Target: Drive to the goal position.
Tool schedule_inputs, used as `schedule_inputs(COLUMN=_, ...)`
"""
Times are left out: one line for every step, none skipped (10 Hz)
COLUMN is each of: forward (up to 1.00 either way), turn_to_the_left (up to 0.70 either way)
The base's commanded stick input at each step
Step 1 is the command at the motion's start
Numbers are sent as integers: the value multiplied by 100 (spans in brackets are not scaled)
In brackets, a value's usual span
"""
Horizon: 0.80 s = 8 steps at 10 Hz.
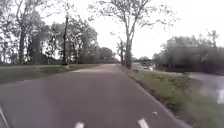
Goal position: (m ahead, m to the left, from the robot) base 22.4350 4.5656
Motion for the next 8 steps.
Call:
schedule_inputs(forward=70, turn_to_the_left=0)
schedule_inputs(forward=70, turn_to_the_left=0)
schedule_inputs(forward=70, turn_to_the_left=0)
schedule_inputs(forward=70, turn_to_the_left=0)
schedule_inputs(forward=70, turn_to_the_left=0)
schedule_inputs(forward=70, turn_to_the_left=0)
schedule_inputs(forward=70, turn_to_the_left=9)
schedule_inputs(forward=70, turn_to_the_left=27)
